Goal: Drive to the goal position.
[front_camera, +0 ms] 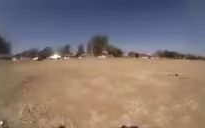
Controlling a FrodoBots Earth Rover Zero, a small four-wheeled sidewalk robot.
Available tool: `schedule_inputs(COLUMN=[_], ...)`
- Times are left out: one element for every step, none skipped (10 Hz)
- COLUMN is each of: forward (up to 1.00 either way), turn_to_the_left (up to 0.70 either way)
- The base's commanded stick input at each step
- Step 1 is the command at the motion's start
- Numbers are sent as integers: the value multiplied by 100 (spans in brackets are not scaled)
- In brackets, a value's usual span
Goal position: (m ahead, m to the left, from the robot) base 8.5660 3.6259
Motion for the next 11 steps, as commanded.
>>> schedule_inputs(forward=[100,100,100,100,100,100,100,100,100,100,100], turn_to_the_left=[0,0,0,0,0,0,0,0,0,0,0])
